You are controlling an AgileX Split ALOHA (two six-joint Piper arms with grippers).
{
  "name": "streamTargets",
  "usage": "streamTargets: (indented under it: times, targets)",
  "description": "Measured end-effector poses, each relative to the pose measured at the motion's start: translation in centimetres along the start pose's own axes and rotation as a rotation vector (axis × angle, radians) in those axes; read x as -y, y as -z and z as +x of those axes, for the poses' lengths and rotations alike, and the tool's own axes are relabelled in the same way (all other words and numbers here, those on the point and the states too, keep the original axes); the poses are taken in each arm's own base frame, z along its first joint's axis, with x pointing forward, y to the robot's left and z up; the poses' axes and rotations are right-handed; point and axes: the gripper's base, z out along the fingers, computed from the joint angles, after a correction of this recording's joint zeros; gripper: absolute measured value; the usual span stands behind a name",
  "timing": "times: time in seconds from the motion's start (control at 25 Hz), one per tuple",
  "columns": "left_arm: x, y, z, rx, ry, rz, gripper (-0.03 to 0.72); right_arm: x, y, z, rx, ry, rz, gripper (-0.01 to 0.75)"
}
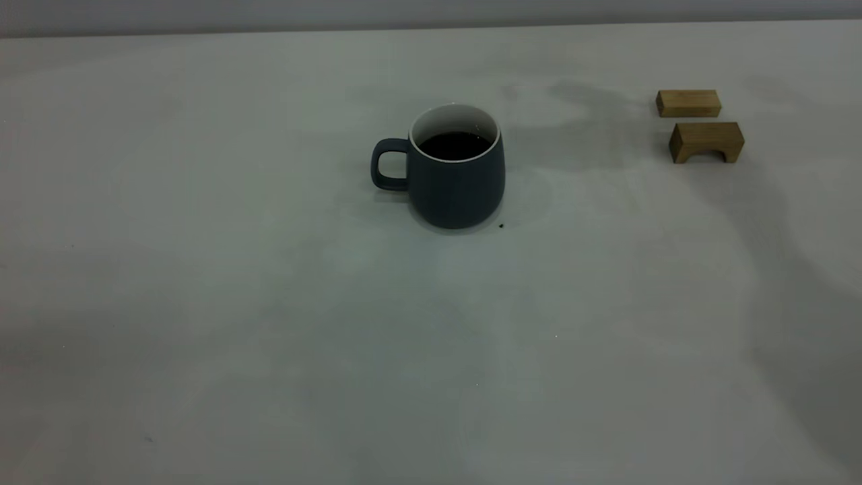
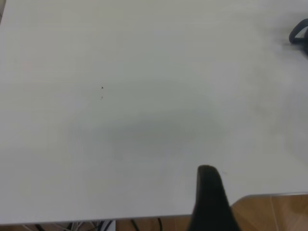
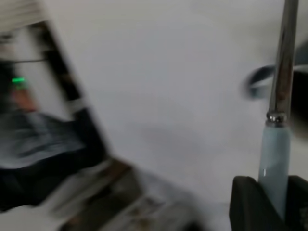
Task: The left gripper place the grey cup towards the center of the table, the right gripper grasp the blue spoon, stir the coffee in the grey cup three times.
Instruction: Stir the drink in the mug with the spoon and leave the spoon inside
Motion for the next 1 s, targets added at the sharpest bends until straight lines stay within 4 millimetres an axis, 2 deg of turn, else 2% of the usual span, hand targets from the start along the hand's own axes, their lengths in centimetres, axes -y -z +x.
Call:
streamTargets:
  times: [0.16,0.36,0.64,0.76,1.0]
  targets:
    - [0.0,0.0,0.0,0.0,0.0,0.0,0.563,-1.4,-1.5,1.0,-0.037,-0.158,-0.042,0.145]
    - [0.0,0.0,0.0,0.0,0.0,0.0,0.563,-2.7,-3.3,2.2,-0.084,-0.477,-0.023,0.145]
    - [0.0,0.0,0.0,0.0,0.0,0.0,0.563,-4.3,-5.7,4.0,-0.157,-0.818,-0.013,0.145]
    - [0.0,0.0,0.0,0.0,0.0,0.0,0.563,-4.0,-7.1,4.1,-0.207,-0.958,-0.034,0.145]
    - [0.0,0.0,0.0,0.0,0.0,0.0,0.563,-2.0,-8.9,3.3,-0.237,-1.058,-0.041,0.145]
